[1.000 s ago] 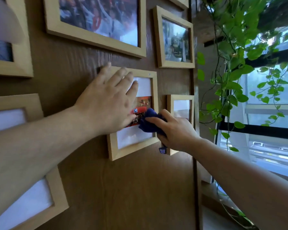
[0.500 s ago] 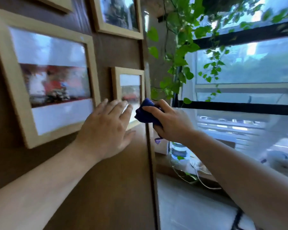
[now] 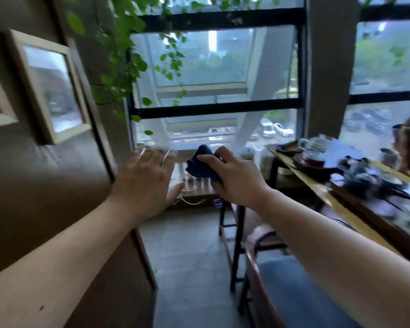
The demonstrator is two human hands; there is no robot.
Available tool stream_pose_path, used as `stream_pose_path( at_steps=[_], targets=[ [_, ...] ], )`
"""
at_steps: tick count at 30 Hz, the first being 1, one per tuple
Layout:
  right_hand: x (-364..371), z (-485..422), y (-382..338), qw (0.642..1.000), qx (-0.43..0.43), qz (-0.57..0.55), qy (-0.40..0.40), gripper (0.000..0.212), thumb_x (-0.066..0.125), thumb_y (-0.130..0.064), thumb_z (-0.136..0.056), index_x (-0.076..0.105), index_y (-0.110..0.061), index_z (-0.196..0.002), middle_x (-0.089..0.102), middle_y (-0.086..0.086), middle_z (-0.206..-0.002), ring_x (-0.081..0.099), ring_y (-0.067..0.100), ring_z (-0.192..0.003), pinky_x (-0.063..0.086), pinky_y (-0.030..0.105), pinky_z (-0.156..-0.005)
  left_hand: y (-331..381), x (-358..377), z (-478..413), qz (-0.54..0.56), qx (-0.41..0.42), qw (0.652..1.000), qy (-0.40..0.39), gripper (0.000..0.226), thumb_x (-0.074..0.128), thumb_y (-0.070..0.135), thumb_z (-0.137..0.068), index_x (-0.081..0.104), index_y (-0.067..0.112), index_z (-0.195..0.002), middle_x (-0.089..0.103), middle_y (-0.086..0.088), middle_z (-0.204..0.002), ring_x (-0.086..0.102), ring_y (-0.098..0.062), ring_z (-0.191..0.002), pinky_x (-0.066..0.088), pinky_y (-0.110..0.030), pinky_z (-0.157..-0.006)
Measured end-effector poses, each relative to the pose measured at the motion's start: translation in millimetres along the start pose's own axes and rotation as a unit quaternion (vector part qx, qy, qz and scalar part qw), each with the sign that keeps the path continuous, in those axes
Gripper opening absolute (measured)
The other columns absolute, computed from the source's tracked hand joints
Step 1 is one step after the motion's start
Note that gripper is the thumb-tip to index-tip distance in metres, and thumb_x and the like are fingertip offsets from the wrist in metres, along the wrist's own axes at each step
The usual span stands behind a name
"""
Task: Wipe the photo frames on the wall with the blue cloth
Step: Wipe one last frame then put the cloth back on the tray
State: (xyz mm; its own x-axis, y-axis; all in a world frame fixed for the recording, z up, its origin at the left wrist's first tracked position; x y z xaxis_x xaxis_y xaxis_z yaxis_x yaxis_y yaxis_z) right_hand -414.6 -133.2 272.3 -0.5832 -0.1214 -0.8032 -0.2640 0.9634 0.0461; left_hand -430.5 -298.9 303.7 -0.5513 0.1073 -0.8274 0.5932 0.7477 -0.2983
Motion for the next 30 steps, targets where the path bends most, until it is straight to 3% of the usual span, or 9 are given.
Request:
stream_pose_path(
  at_steps=[3,7,12,23,30],
  targets=[
    [-22,68,27,0.998,0.051,0.037,-0.023,0.055,0.057,-0.034,-0.077,0.047,-0.025,-0.130,0.055,0.008,-0.111,0.062,0.033,-0.071,0.042,0.032,-0.046,62,3,-3,0.051,0.050,0.997,0.008,0.068,0.070,0.046,-0.075,0.057,0.000,-0.123,0.062,-0.020,-0.121,0.057,-0.038,-0.112,0.044,-0.051,-0.099],
    [-59,159,67,0.987,0.136,0.080,-0.033,0.054,0.055,-0.033,-0.075,0.050,-0.025,-0.128,0.056,0.007,-0.110,0.062,0.031,-0.070,0.039,0.029,-0.045,157,2,-14,0.116,0.130,0.985,0.003,0.068,0.049,0.052,-0.082,0.055,0.000,-0.126,0.060,-0.021,-0.124,0.054,-0.039,-0.117,0.042,-0.053,-0.103],
    [-99,285,115,0.963,0.247,0.095,-0.055,0.052,0.046,-0.036,-0.079,0.046,-0.027,-0.130,0.055,0.006,-0.113,0.063,0.033,-0.074,0.051,0.040,-0.047,286,-1,-18,0.166,0.228,0.959,0.000,0.072,0.042,0.054,-0.082,0.054,0.001,-0.128,0.059,-0.019,-0.127,0.053,-0.037,-0.119,0.041,-0.052,-0.104],
    [-169,575,159,0.877,0.457,0.117,-0.089,0.056,0.059,-0.033,-0.075,0.049,-0.025,-0.129,0.058,0.002,-0.112,0.065,0.028,-0.080,0.049,0.035,-0.046,563,10,42,0.236,0.392,0.887,-0.059,0.076,0.041,0.058,-0.082,0.053,0.002,-0.132,0.059,-0.015,-0.131,0.051,-0.033,-0.125,0.038,-0.050,-0.108],
    [-181,734,185,0.799,0.578,0.127,-0.104,0.063,0.064,-0.029,-0.074,0.046,-0.020,-0.134,0.058,0.004,-0.121,0.062,0.030,-0.099,0.052,0.039,-0.064,663,23,89,0.264,0.449,0.847,-0.105,0.075,0.041,0.058,-0.083,0.052,0.004,-0.133,0.058,-0.013,-0.133,0.050,-0.031,-0.127,0.038,-0.051,-0.109]
  ],
)
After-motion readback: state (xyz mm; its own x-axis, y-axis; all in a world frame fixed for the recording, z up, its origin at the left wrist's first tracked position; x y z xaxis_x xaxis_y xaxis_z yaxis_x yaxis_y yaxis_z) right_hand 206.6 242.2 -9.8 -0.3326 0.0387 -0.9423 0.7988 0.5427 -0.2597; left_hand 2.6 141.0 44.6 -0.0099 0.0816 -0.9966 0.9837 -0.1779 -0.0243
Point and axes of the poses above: each hand's wrist, its own z-axis away from the middle knuckle, its own x-axis out of the palm, y = z × x, the point moved 6 cm from there along -z, towards the middle knuckle
